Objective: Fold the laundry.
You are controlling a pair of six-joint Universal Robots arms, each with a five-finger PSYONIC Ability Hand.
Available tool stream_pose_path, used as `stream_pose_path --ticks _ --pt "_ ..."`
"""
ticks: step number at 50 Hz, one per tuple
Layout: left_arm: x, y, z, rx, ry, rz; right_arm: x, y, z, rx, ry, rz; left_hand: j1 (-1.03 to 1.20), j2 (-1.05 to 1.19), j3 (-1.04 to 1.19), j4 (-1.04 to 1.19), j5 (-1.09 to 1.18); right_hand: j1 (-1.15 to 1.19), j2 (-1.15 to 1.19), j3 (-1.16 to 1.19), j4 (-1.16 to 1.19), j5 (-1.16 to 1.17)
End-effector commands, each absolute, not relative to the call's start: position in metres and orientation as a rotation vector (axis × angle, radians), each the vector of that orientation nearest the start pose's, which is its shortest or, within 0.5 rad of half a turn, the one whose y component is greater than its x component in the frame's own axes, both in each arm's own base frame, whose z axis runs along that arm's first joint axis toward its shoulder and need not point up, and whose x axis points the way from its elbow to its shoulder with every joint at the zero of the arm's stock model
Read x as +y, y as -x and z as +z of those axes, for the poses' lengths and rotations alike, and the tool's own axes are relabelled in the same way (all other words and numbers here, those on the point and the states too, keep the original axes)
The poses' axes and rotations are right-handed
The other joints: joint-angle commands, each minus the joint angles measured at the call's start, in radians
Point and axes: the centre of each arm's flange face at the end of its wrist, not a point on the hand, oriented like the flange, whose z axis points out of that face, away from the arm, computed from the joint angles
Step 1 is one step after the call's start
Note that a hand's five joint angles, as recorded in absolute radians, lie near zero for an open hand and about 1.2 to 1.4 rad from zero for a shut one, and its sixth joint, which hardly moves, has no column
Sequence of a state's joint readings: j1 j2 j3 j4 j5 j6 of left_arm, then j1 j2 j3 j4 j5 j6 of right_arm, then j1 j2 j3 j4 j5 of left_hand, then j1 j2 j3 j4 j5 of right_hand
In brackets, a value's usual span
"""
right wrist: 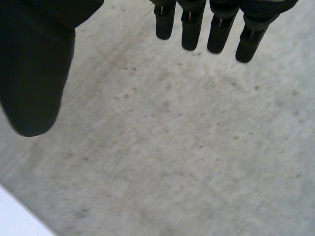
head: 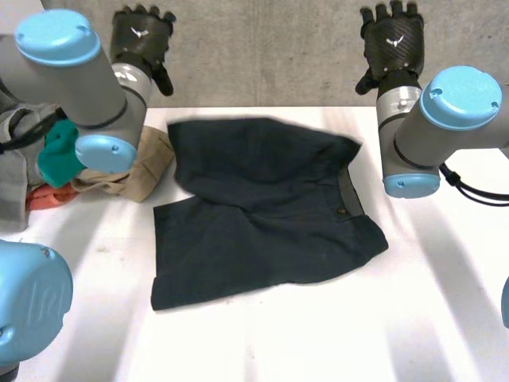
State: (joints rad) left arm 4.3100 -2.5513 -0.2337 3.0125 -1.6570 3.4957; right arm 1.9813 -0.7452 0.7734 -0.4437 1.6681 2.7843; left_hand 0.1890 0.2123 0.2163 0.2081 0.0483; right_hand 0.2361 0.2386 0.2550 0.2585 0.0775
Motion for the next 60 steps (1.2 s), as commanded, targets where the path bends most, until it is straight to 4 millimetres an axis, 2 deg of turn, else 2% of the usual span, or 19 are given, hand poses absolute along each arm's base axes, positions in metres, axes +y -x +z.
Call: stream_pose_path --ticks 1,6,10,11,14,15,18,19,23,27,31,34,38,43,49,53,57,58,60 --pt "-0.395 0.29 0.334 1.937 -0.549 -2.418 -0.404 -0.285 0.293 1.774 0.537 -2.535 -0.014 -0.038 -0.042 -0.034 -0.048 -0.062 -0.064 -0.08 -0.084 -0.078" --pt "-0.362 0.273 0.335 2.034 -0.583 -2.312 -0.362 -0.267 0.282 2.007 0.796 -2.174 -0.014 -0.038 -0.042 -0.034 -0.048 -0.062 -0.064 -0.08 -0.084 -0.078" --pt "-0.325 0.264 0.328 2.124 -0.643 -2.216 -0.327 -0.251 0.268 2.141 1.014 -1.88 -0.014 -0.038 -0.042 -0.034 -0.048 -0.038 -0.041 -0.057 -0.061 -0.054" --pt "-0.307 0.261 0.32 2.191 -0.676 -2.158 -0.313 -0.245 0.261 2.179 1.087 -1.771 -0.014 -0.038 -0.042 -0.034 -0.048 0.058 0.055 0.039 0.035 0.042" --pt "-0.278 0.259 0.303 2.296 -0.774 -2.031 -0.293 -0.235 0.247 2.226 1.175 -1.601 0.095 0.071 0.067 0.076 0.061 0.188 0.185 0.169 0.165 0.172" --pt "-0.258 0.257 0.293 2.363 -0.838 -1.952 -0.282 -0.231 0.238 2.237 1.23 -1.508 0.188 0.165 0.161 0.169 0.154 0.272 0.27 0.253 0.25 0.256" --pt "-0.23 0.256 0.272 2.474 -0.94 -1.822 -0.268 -0.225 0.226 2.226 1.302 -1.409 0.335 0.312 0.308 0.316 0.301 0.434 0.432 0.415 0.412 0.418" --pt "-0.213 0.255 0.257 2.541 -1.012 -1.73 -0.261 -0.222 0.216 2.209 1.339 -1.356 0.452 0.429 0.425 0.433 0.418 0.478 0.476 0.459 0.456 0.462" --pt "-0.177 0.255 0.222 2.671 -1.181 -1.537 -0.246 -0.218 0.195 2.155 1.4 -1.269 0.593 0.57 0.566 0.574 0.559 0.54 0.538 0.521 0.518 0.524" --pt "-0.154 0.253 0.195 2.736 -1.26 -1.398 -0.244 -0.215 0.18 2.102 1.406 -1.291 0.553 0.53 0.526 0.534 0.519 0.599 0.597 0.58 0.577 0.583" --pt "-0.162 0.256 0.177 2.716 -1.224 -1.423 -0.249 -0.215 0.167 2.043 1.409 -1.378 0.5 0.477 0.473 0.481 0.466 0.579 0.576 0.56 0.556 0.563" --pt "-0.174 0.259 0.164 2.684 -1.184 -1.437 -0.255 -0.216 0.155 2.001 1.42 -1.462 0.31 0.286 0.282 0.291 0.276 0.505 0.503 0.486 0.483 0.489" --pt "-0.187 0.263 0.153 2.633 -1.125 -1.443 -0.265 -0.219 0.143 1.945 1.422 -1.582 0.222 0.198 0.194 0.203 0.188 0.424 0.421 0.405 0.401 0.408" --pt "-0.202 0.266 0.147 2.564 -1.087 -1.465 -0.272 -0.225 0.13 1.909 1.414 -1.65 0.189 0.166 0.162 0.17 0.155 0.262 0.259 0.243 0.239 0.246" --pt "-0.213 0.274 0.145 2.481 -1.121 -1.522 -0.28 -0.234 0.122 1.883 1.407 -1.728 0.189 0.166 0.162 0.17 0.155 0.282 0.279 0.263 0.259 0.266" --pt "-0.222 0.28 0.139 2.417 -1.153 -1.543 -0.287 -0.239 0.116 1.887 1.407 -1.78 0.198 0.174 0.17 0.178 0.164 0.393 0.391 0.374 0.371 0.377" --pt "-0.229 0.283 0.131 2.359 -1.2 -1.517 -0.293 -0.24 0.113 1.912 1.398 -1.827 0.353 0.33 0.326 0.334 0.319 0.85 0.848 0.831 0.828 0.834" --pt "-0.229 0.284 0.13 2.348 -1.219 -1.51 -0.294 -0.24 0.115 1.921 1.393 -1.843 0.574 0.551 0.547 0.555 0.54 1.157 1.155 1.138 1.135 1.141" --pt "-0.229 0.284 0.13 2.335 -1.234 -1.504 -0.293 -0.239 0.116 1.936 1.386 -1.849 0.874 0.851 0.847 0.855 0.84 1.16 1.158 1.141 1.138 1.144"
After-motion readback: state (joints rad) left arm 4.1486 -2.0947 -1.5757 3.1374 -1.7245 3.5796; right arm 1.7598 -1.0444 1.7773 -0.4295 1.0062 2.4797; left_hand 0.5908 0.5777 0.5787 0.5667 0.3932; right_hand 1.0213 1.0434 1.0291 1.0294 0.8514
